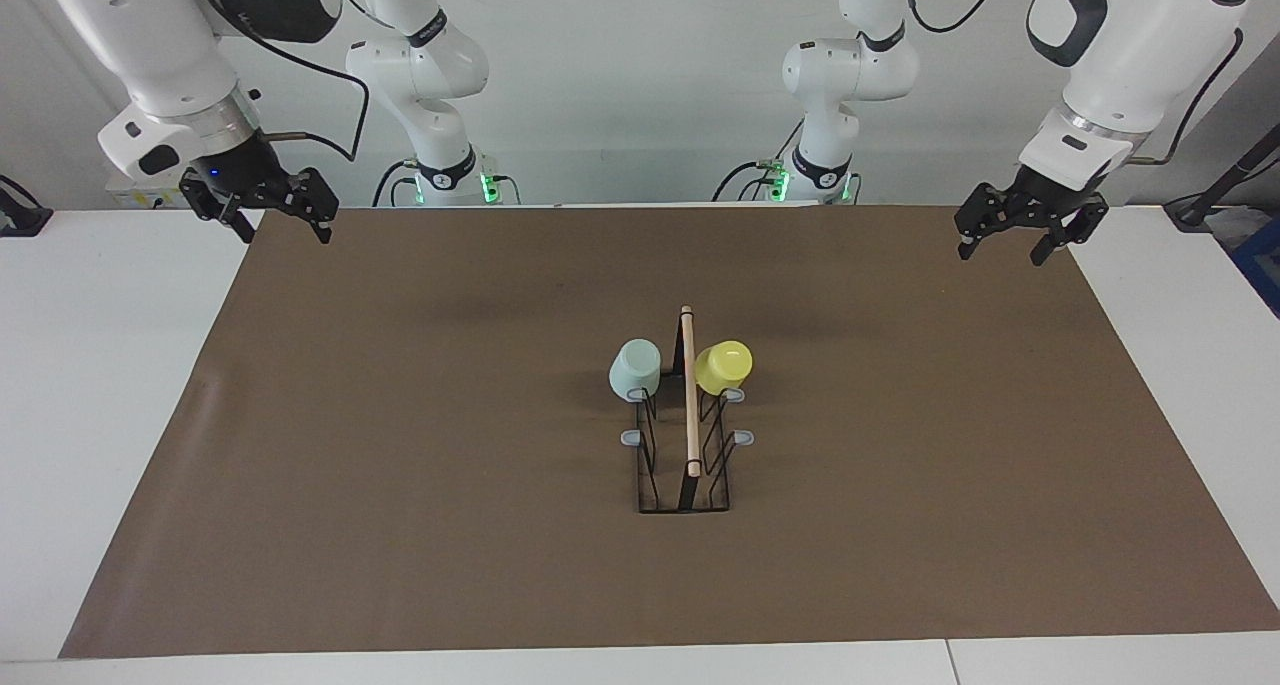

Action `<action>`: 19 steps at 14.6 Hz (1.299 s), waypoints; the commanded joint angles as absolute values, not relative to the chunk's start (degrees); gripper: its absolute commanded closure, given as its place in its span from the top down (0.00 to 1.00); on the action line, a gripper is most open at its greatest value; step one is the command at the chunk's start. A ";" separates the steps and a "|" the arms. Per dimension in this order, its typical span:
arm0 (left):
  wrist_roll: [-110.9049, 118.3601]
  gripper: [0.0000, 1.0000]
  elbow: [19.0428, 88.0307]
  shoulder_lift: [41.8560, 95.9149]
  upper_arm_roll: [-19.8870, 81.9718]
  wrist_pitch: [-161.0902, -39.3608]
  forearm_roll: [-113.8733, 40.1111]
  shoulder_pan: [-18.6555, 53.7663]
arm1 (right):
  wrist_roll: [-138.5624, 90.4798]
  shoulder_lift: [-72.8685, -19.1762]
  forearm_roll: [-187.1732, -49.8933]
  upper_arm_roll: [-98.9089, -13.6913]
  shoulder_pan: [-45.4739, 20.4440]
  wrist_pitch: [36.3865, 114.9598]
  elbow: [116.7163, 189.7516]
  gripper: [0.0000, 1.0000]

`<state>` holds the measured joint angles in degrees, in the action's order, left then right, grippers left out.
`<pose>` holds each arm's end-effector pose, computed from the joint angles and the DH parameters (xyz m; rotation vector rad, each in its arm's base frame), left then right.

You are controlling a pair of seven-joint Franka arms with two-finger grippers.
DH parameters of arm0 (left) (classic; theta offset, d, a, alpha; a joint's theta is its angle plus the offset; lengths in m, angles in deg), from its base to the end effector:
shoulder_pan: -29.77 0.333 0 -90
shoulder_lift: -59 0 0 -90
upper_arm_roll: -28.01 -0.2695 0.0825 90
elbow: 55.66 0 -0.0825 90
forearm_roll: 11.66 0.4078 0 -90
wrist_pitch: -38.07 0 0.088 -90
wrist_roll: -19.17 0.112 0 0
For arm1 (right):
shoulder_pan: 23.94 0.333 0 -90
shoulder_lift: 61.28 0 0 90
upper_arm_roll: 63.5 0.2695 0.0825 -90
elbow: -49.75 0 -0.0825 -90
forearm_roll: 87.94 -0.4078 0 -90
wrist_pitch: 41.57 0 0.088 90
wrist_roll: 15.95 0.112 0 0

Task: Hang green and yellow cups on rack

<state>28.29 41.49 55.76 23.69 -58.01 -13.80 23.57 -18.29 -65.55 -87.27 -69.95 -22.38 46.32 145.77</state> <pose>0.5714 -0.0217 0.5526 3.0882 -0.2923 0.0624 0.5504 -0.0502 0.5600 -3.1381 0.0690 0.1066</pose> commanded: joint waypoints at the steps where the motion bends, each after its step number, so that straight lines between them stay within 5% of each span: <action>1: 29.45 1.00 38.13 55.57 25.90 -52.74 -13.59 24.94 | -16.75 -64.00 -88.30 -70.09 -22.19 43.33 142.73 1.00; 19: 28.93 1.00 34.86 56.28 30.56 -45.60 -10.95 27.66 | -13.84 -64.53 -84.43 -68.51 -19.11 43.68 142.21 1.00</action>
